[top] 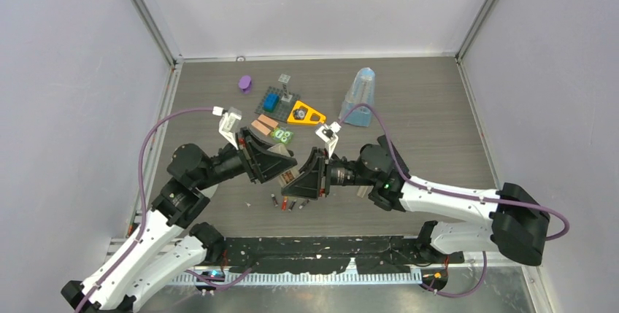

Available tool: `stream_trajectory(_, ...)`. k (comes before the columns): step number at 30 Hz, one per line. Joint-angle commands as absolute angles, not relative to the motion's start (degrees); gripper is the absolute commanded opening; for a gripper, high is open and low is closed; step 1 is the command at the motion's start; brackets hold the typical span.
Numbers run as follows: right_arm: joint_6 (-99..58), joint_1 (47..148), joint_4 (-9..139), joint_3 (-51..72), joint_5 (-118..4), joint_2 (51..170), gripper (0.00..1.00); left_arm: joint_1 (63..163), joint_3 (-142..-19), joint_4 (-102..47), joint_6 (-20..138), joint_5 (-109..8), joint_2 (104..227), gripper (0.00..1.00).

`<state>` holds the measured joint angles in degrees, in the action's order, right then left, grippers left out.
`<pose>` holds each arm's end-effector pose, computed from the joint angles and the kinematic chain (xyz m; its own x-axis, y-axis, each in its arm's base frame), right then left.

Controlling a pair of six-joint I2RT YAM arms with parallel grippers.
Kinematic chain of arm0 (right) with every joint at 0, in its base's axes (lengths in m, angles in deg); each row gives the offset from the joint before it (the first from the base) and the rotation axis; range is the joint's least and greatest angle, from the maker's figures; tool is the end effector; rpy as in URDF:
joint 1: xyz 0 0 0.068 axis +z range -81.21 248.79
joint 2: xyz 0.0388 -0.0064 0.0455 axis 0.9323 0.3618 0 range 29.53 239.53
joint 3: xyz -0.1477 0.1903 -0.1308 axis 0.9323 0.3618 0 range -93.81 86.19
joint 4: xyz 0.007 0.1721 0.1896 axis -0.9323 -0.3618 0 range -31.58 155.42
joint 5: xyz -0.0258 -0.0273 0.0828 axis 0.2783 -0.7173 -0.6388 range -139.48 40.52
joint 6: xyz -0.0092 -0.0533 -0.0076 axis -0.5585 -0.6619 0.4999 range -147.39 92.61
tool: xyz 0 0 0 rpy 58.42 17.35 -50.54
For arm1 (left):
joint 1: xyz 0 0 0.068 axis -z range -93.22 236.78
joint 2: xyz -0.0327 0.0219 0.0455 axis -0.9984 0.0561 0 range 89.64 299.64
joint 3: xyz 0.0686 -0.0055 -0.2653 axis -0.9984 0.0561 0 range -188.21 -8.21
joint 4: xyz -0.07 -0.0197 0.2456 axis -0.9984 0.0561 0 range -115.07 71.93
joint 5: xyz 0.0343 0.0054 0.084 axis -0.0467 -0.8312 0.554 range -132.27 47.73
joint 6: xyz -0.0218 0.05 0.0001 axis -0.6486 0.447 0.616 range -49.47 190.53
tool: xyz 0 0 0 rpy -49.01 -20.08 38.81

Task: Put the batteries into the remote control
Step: Adjust the remote control.

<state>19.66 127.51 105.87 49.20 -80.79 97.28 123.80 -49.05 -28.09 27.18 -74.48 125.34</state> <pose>0.1187 0.2317 0.3059 -0.6695 0.1021 -0.7357 -0.7428 -0.1013 0.6619 0.1011 -0.1008 0.3643 -0.5565 -0.3078 -0.7717 0.7545 0.2016 -0.6246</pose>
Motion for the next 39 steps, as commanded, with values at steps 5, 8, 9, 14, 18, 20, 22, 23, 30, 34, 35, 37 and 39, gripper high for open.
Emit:
stream_trajectory(5,27.60,126.71,118.10,51.01,-74.06,102.06,0.23,124.29,-49.49,-33.95,24.17,-70.27,120.82,0.41)
stream_trajectory(8,28.84,126.52,120.23,51.81,-73.40,102.40,0.23,124.23,-49.63,-33.29,24.14,-68.56,120.17,0.36)
stream_trajectory(9,29.43,126.40,120.94,52.13,-73.25,102.39,0.23,124.23,-49.62,-33.25,24.13,-68.21,119.92,0.35)
stream_trajectory(14,31.17,125.55,123.37,53.34,-73.17,102.42,0.23,124.23,-49.52,-33.35,23.33,-66.93,119.34,0.36)
stream_trajectory(18,31.41,125.43,123.45,53.15,-73.63,102.81,0.23,124.25,-49.48,-34.69,23.02,-67.84,119.72,0.21)
stream_trajectory(20,31.64,125.47,123.26,52.90,-73.84,103.15,0.23,124.23,-49.43,-35.02,23.18,-68.75,120.06,0.09)
stream_trajectory(22,31.53,125.48,122.32,52.39,-74.13,103.26,0.24,124.29,-49.63,-34.68,23.86,-69.60,120.42,0.00)
stream_trajectory(23,31.43,125.48,121.78,52.01,-74.23,103.29,0.24,124.25,-49.80,-34.14,24.40,-69.73,120.48,0.00)
stream_trajectory(30,27.27,125.06,110.69,51.32,-68.98,98.88,0.85,124.28,-54.55,-16.33,39.26,-56.20,119.17,0.00)
stream_trajectory(34,22.86,125.04,94.02,51.07,-58.06,92.57,0.94,124.27,-56.35,-7.67,47.66,-38.35,118.95,0.00)
stream_trajectory(35,22.70,125.04,90.62,50.70,-56.01,91.81,0.94,124.25,-56.02,-6.97,49.49,-34.43,118.87,0.00)
stream_trajectory(37,23.25,125.18,79.75,48.72,-49.69,90.52,0.89,124.25,-54.99,-6.75,51.92,-28.07,118.48,0.00)
stream_trajectory(39,24.90,125.74,69.21,45.25,-44.28,91.45,0.81,124.24,-53.98,-7.38,53.55,-25.57,118.16,0.00)
